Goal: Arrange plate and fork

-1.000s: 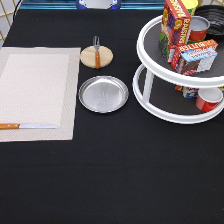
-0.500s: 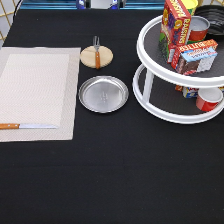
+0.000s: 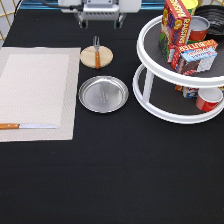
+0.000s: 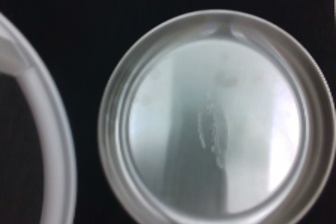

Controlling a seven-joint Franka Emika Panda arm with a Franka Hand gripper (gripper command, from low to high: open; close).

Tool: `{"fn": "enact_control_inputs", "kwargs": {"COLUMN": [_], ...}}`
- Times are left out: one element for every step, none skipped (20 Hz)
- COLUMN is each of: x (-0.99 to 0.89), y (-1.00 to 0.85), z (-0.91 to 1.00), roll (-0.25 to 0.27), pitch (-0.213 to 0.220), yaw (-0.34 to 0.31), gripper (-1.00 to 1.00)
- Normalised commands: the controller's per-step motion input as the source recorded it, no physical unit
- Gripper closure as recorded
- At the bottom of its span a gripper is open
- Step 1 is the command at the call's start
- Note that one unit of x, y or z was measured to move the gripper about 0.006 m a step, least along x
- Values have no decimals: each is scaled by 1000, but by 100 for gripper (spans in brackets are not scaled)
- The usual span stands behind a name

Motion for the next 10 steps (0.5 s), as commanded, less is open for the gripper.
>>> {"fn": "enact_control_inputs", "kwargs": {"x": [734,717,629,597,551,526,566,557,489,317], "y": [-311,-286,-243,-203,-123,-100,-14,0,0,0], "z": [-269,-309,-349,-326,-320,-331,-309,-334,-389,-517], "roll": [131,126,114,108,86,77,49,30,19,0], "pitch": [27,25,0,0,0,0,0,0,0,-12], "yaw": [-25,-29,-44,-53,-60,-65,-77,-92,-100,-134], "gripper": [-100,-100,-100,-100,-100,-100,-100,-100,-100,-100]}}
